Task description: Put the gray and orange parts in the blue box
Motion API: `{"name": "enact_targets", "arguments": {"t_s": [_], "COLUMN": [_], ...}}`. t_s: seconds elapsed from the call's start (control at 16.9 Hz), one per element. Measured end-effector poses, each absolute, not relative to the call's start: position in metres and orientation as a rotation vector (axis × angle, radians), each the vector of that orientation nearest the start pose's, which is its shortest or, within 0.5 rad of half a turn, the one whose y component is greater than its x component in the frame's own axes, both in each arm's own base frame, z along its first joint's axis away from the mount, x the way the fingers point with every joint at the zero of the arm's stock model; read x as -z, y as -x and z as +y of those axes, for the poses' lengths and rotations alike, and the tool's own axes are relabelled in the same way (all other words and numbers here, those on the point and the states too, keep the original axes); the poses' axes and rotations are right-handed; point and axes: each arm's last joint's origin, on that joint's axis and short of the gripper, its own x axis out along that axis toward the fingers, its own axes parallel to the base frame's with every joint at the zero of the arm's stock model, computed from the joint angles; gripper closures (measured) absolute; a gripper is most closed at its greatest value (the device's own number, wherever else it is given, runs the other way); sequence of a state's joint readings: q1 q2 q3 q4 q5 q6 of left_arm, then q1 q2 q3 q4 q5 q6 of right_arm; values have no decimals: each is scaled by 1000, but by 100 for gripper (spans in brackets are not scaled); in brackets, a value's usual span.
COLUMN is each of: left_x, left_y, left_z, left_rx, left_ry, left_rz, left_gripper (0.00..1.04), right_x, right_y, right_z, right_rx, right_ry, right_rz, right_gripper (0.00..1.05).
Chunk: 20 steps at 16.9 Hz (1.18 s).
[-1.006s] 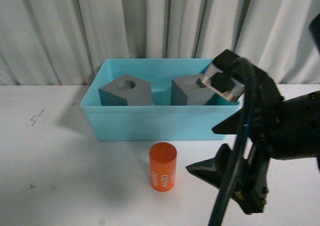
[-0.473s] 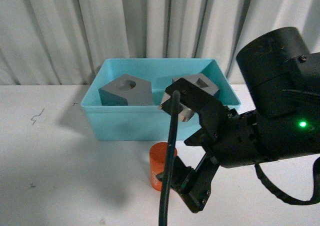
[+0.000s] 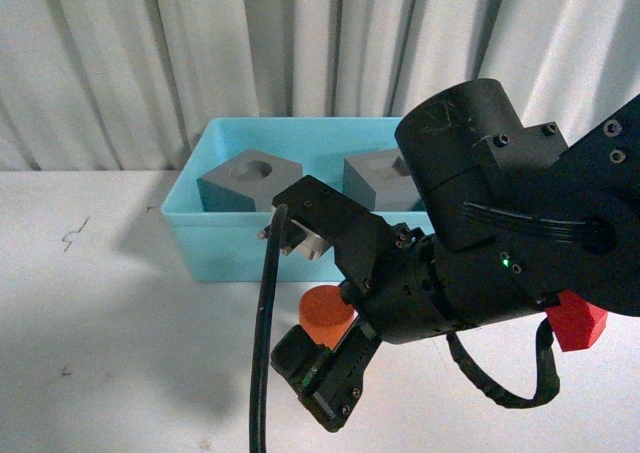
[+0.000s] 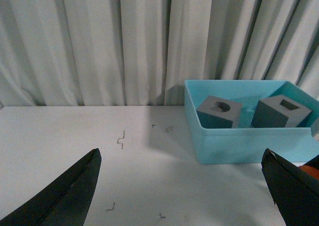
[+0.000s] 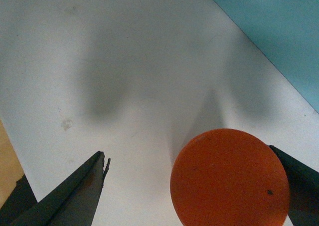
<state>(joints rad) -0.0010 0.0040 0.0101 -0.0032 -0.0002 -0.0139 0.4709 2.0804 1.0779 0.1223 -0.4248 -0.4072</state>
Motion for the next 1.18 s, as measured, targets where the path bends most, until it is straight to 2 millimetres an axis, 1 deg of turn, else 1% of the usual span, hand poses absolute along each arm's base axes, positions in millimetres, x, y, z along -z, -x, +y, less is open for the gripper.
{"name": "enact_targets", "arguments": {"t_s": [0.06,0.3,0.36,0.47,0.53,0.59,0.65,0.77,0.83,0.89,0.95,1.01,1.07,1.12,1.18], "left_x": [-166,-166,-166,-166,-166,-166,-166,-166,-166,-166,-166,-166,-166,-166,-166], "left_y": [-97,-97,-97,-97,-97,-97,-97,-97,-97,-97,-97,-97,-97,-97,-97], "left_z": [0,0,0,0,0,0,0,0,0,0,0,0,0,0,0], "left_rx": [1,1,1,1,1,1,1,0,1,1,1,1,1,0,1], "left_ry": [14,14,14,14,14,14,14,14,14,14,14,14,14,14,14], "left_rz": [-3,-3,-3,-3,-2,-3,-3,-2,-2,-2,-3,-2,-2,-2,-2], "left_gripper": [7,7,7,7,7,7,7,7,7,7,7,7,7,7,7], "right_x": [-88,-91,-91,-99,-113,-135,-173,-263,-292,-299,-287,-264,-239,-219,-211], "right_y": [-344,-346,-347,-341,-340,-341,-344,-359,-369,-379,-394,-409,-420,-430,-437], "right_z": [191,193,191,188,184,182,173,146,135,129,130,135,145,156,167], "right_rx": [-1004,-979,-965,-957,-948,-933,-888,-723,-629,-551,-491,-452,-428,-406,-396], "right_ry": [380,396,401,402,384,359,306,210,182,153,132,103,82,63,38], "right_rz": [724,719,718,713,682,608,489,209,108,83,114,183,253,306,317], "right_gripper": [11,52,56,57,57,57,57,57,57,57,57,57,57,57,57]}}
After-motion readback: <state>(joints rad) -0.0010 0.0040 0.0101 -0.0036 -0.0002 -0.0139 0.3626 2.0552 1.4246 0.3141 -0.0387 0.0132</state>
